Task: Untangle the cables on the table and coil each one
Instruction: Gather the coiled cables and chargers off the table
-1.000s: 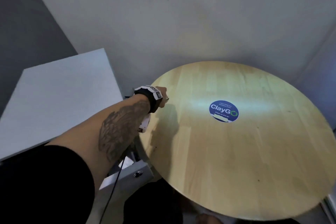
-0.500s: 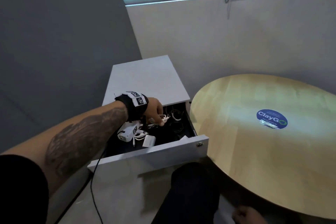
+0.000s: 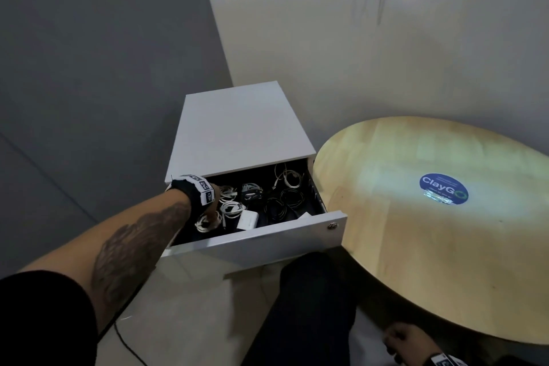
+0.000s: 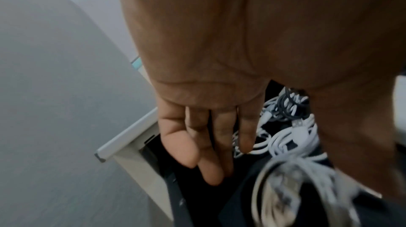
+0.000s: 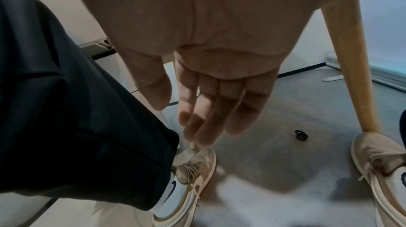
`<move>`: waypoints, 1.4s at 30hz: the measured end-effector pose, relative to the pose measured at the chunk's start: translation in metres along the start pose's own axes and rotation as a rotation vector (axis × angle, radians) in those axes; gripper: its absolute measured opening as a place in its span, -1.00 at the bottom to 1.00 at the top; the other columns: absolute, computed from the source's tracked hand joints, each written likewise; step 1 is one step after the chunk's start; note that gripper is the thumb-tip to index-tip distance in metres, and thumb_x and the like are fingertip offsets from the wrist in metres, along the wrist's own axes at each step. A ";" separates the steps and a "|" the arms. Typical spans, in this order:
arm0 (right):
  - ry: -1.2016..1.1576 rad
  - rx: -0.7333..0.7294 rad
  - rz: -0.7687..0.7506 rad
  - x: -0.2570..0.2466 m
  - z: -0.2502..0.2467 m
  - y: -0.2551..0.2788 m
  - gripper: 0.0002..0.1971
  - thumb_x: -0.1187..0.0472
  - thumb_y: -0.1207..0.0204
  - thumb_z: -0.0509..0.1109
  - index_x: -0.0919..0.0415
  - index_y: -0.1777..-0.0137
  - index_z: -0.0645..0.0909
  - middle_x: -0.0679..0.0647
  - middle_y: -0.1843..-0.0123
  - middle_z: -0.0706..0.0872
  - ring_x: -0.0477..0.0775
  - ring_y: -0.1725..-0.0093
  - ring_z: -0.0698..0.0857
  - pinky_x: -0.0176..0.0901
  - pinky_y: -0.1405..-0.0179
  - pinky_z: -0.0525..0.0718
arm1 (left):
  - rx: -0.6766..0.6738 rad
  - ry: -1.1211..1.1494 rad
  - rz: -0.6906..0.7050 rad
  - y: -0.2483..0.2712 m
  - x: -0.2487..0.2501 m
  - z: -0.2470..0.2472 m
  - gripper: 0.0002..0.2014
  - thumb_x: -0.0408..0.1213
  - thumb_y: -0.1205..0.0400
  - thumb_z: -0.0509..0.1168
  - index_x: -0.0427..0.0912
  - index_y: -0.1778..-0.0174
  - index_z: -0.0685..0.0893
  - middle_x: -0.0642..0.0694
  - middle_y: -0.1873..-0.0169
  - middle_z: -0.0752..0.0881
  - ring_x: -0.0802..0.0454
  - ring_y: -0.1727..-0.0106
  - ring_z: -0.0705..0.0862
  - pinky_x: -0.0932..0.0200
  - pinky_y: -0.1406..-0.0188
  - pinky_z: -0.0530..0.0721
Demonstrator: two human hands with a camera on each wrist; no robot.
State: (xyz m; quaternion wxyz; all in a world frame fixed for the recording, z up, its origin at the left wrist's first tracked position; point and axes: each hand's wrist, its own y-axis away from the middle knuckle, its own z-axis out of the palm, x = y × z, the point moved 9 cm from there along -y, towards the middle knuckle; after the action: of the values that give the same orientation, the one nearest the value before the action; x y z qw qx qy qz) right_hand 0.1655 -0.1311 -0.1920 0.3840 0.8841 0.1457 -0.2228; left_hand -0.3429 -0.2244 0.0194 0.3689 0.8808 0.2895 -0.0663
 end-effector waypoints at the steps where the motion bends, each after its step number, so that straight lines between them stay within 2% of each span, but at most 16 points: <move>1: -0.002 0.007 0.011 0.002 -0.002 0.000 -0.87 0.15 -0.53 0.46 0.17 0.19 0.78 0.07 0.27 0.83 0.00 0.31 0.78 -0.21 0.17 0.75 | 0.081 -0.027 0.040 0.001 0.004 -0.006 -0.43 0.30 -0.10 0.41 -0.19 0.33 0.73 -0.01 0.52 0.73 0.01 0.46 0.72 0.18 0.35 0.77; 3: -0.021 0.011 0.003 0.006 -0.001 -0.003 -0.86 0.17 -0.54 0.45 0.17 0.21 0.77 0.08 0.29 0.83 0.00 0.33 0.77 -0.22 0.20 0.73 | 0.212 0.023 0.094 0.027 0.021 -0.028 -0.39 0.33 -0.28 0.42 -0.17 0.07 0.76 -0.07 0.21 0.78 -0.09 0.21 0.72 0.13 0.13 0.72; 5: -0.026 -0.003 0.001 0.004 0.003 -0.002 -0.86 0.17 -0.55 0.44 0.18 0.19 0.77 0.07 0.29 0.83 -0.04 0.36 0.75 -0.29 0.23 0.71 | 0.216 0.152 0.158 0.056 0.040 -0.046 -0.43 0.31 -0.51 0.33 -0.16 -0.11 0.72 -0.09 0.01 0.73 -0.11 -0.02 0.69 0.14 -0.02 0.61; 8: -0.016 -0.004 -0.001 0.003 0.005 0.001 -0.85 0.16 -0.56 0.42 0.18 0.14 0.78 0.04 0.28 0.84 -0.09 0.40 0.75 -0.34 0.27 0.68 | 0.219 0.324 0.322 0.086 0.069 -0.055 -0.39 0.44 -0.39 0.36 0.01 -0.11 0.69 0.08 0.00 0.72 0.04 -0.06 0.68 0.06 -0.14 0.64; 12: -0.049 -0.020 0.007 0.000 0.002 0.008 -0.85 0.15 -0.60 0.40 0.18 0.12 0.75 0.04 0.27 0.83 -0.08 0.39 0.75 -0.36 0.31 0.65 | 0.183 0.193 0.465 0.102 0.107 -0.031 -0.55 0.28 -0.36 0.51 0.09 0.01 0.66 0.13 0.07 0.72 0.12 0.07 0.68 0.20 0.12 0.63; 15: -0.078 -0.002 -0.004 0.002 -0.002 0.011 -0.85 0.16 -0.60 0.41 0.16 0.17 0.73 0.03 0.31 0.80 -0.08 0.43 0.71 -0.33 0.31 0.65 | 0.275 0.129 0.491 0.104 0.115 -0.033 -0.66 0.18 -0.40 0.50 0.09 0.06 0.66 0.12 0.11 0.71 0.07 0.10 0.68 0.15 0.15 0.67; 17: -0.096 0.000 0.004 0.007 -0.001 0.011 -0.84 0.17 -0.58 0.42 0.17 0.20 0.73 0.03 0.34 0.79 -0.06 0.44 0.70 -0.29 0.30 0.65 | 0.403 0.041 0.502 0.104 0.115 -0.042 -0.64 0.13 -0.44 0.46 0.12 -0.09 0.64 0.10 -0.06 0.65 0.02 -0.06 0.62 0.04 -0.01 0.66; 18: -0.105 -0.006 0.013 0.009 0.000 0.010 -0.84 0.17 -0.58 0.43 0.19 0.20 0.73 0.04 0.34 0.79 -0.04 0.44 0.70 -0.27 0.28 0.66 | 0.499 -0.021 0.512 0.106 0.116 -0.048 -0.55 0.11 -0.45 0.45 0.10 -0.24 0.59 0.06 -0.19 0.58 -0.02 -0.19 0.56 0.01 -0.10 0.61; 21: -0.121 -0.003 0.014 0.010 0.002 0.008 -0.85 0.17 -0.57 0.44 0.24 0.15 0.75 0.05 0.34 0.80 -0.04 0.42 0.72 -0.27 0.28 0.68 | 0.709 -0.096 0.442 0.100 0.105 -0.066 -0.17 0.14 -0.44 0.44 0.03 -0.61 0.28 -0.06 -0.57 0.27 -0.15 -0.56 0.27 -0.10 -0.41 0.43; 24: -0.123 0.007 0.018 0.011 0.001 0.004 -0.84 0.17 -0.55 0.45 0.27 0.13 0.76 0.09 0.30 0.82 -0.02 0.39 0.74 -0.24 0.25 0.72 | 0.676 -0.035 0.282 0.072 0.078 -0.074 0.00 0.25 -0.50 0.36 -0.06 -0.71 -0.02 -0.14 -0.71 -0.02 -0.24 -0.71 -0.02 -0.19 -0.60 0.21; 27: -0.138 0.017 0.031 0.013 0.003 0.002 -0.84 0.16 -0.52 0.48 0.27 0.16 0.78 0.09 0.27 0.82 -0.03 0.30 0.76 -0.33 0.20 0.68 | 0.651 0.038 0.172 0.045 0.059 -0.075 -0.01 0.39 -0.55 0.17 -0.07 -0.72 -0.13 -0.10 -0.73 -0.11 -0.22 -0.72 -0.11 -0.23 -0.65 0.08; 30: -0.095 0.082 0.017 0.009 0.001 0.002 -0.85 0.10 -0.46 0.50 0.15 0.25 0.80 0.01 0.22 0.81 -0.19 0.09 0.73 -0.53 0.11 0.50 | 0.643 0.134 0.095 0.022 0.046 -0.074 -0.12 0.41 -0.62 -0.05 -0.02 -0.73 -0.18 -0.06 -0.73 -0.15 -0.21 -0.73 -0.14 -0.24 -0.66 0.01; 32: -0.063 0.094 0.014 0.011 -0.001 0.001 -0.82 0.07 -0.48 0.47 0.10 0.30 0.78 -0.02 0.17 0.81 -0.26 0.05 0.68 -0.52 0.07 0.44 | 0.620 0.184 0.077 0.008 0.048 -0.069 -0.19 0.36 -0.66 -0.11 0.01 -0.72 -0.18 -0.06 -0.73 -0.14 -0.22 -0.72 -0.11 -0.25 -0.65 0.02; 37: -0.044 0.082 0.030 0.015 -0.001 0.001 -0.79 0.05 -0.49 0.43 0.15 0.22 0.80 0.02 0.11 0.82 -0.24 0.04 0.71 -0.56 0.07 0.48 | 0.766 0.281 0.074 -0.006 0.053 -0.060 -0.30 0.26 -0.70 -0.08 0.07 -0.72 -0.06 -0.06 -0.73 0.00 -0.25 -0.71 -0.01 -0.28 -0.62 0.06; 39: -0.053 0.099 0.044 0.019 0.000 -0.001 -0.79 0.06 -0.52 0.41 0.09 0.29 0.77 0.02 0.15 0.81 -0.26 0.05 0.71 -0.52 0.06 0.48 | 0.807 0.300 0.072 -0.007 0.051 -0.060 -0.33 0.25 -0.70 -0.04 0.10 -0.71 0.01 -0.06 -0.72 0.07 -0.24 -0.71 0.04 -0.29 -0.61 0.09; 42: -0.070 0.060 0.136 0.030 0.007 -0.016 -0.58 0.33 -0.63 0.32 0.11 0.50 0.57 0.01 0.33 0.63 -0.05 0.03 0.64 -0.46 0.11 0.39 | 0.834 0.316 0.056 -0.009 0.050 -0.061 -0.36 0.23 -0.70 0.03 0.10 -0.69 0.12 -0.07 -0.70 0.17 -0.24 -0.69 0.12 -0.30 -0.58 0.16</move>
State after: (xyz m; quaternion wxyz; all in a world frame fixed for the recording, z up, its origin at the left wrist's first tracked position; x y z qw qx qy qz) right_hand 0.1826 -0.1230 -0.2210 0.3765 0.8947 0.0650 -0.2312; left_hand -0.3123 -0.1545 0.0414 -0.0649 0.9611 0.2667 -0.0319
